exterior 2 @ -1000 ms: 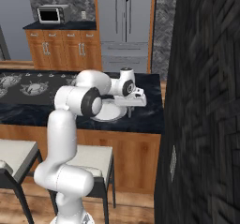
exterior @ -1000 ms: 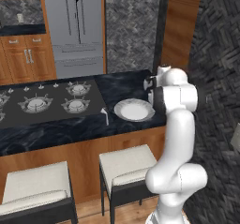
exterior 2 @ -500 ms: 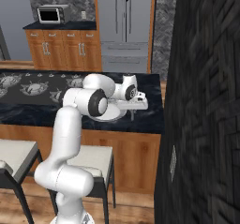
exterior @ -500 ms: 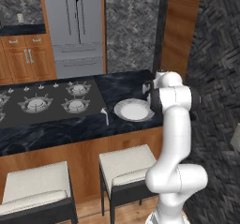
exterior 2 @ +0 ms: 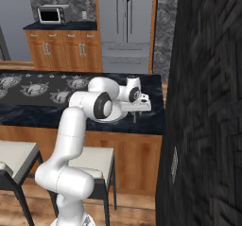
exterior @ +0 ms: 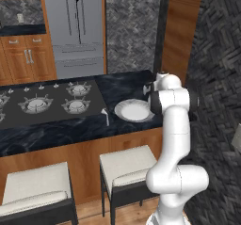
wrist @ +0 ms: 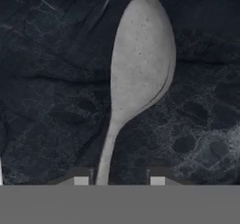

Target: Take the fork and place it on the left side of the plate. Then take the spoon and place it on the right side of the plate. Make sure they're directly next to the plate.

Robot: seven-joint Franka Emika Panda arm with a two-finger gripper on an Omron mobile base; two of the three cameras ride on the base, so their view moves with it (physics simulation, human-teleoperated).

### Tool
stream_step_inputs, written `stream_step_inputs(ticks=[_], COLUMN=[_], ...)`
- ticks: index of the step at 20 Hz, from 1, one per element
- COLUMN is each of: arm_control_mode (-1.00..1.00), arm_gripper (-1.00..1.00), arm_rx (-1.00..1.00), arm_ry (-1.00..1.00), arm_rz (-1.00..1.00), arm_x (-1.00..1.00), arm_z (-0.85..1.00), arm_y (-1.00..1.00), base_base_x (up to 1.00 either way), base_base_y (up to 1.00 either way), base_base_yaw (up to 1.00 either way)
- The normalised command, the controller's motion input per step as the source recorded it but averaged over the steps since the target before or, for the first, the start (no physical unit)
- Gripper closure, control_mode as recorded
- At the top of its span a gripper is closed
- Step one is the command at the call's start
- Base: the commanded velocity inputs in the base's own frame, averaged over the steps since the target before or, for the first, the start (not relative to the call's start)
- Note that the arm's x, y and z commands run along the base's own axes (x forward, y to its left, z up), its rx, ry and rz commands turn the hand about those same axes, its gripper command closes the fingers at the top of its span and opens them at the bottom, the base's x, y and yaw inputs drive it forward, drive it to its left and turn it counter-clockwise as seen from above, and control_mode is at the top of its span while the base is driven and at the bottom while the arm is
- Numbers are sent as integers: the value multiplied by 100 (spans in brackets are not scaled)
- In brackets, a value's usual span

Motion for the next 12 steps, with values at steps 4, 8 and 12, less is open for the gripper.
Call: stream_step_inputs(ticks=[4,8,12], arm_control_mode=[-100,-100,-100], arm_gripper=[-100,-100,-100], arm_rx=[0,0,0], arm_ry=[0,0,-3], arm_rz=[0,3,4], arm_x=[-10,-8,-23], arm_z=[15,46,61], arm_y=[-10,-1,8], base_base_x=[0,0,0], base_base_y=[0,0,0], base_base_yaw=[0,0,0])
